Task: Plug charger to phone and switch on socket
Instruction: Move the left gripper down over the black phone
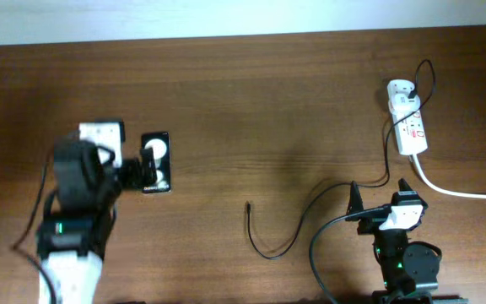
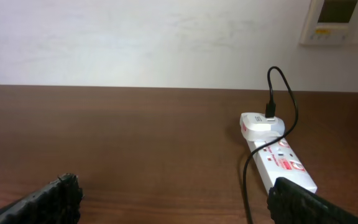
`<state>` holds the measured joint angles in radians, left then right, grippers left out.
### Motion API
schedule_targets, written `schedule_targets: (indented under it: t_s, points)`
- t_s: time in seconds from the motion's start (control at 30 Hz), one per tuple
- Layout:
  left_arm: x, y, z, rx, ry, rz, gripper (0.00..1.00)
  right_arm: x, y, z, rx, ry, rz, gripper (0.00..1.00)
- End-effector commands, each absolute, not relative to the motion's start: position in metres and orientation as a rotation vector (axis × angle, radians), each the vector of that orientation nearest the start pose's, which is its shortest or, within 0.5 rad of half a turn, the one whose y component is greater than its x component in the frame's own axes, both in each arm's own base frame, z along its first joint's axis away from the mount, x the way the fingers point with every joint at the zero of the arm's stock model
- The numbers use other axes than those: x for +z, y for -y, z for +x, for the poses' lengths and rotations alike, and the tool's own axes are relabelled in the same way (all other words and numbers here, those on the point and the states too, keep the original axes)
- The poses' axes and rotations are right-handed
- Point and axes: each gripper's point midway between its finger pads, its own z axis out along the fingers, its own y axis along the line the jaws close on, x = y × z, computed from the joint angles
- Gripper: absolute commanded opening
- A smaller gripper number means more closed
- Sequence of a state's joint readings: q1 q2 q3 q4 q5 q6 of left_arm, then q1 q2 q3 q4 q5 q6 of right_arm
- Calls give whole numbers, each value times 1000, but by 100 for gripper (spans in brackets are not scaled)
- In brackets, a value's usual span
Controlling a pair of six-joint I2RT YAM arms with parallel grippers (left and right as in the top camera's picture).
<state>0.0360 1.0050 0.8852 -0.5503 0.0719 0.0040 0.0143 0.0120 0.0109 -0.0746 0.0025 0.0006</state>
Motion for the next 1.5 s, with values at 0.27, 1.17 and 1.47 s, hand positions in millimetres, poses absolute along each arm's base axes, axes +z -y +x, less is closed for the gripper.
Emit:
schedule_targets:
  t_s: [0.27, 1.17, 1.47]
  points:
    - [180, 0, 365, -96, -2581, -1, 99, 155, -6, 246, 24, -1651, -19, 99]
    - [36, 14, 384, -54, -3045, -133, 99, 155, -6, 246, 24, -1651, -19, 99]
    - [22, 7, 398, 9, -3011, -146, 99, 155, -6, 246, 24, -1651, -19, 99]
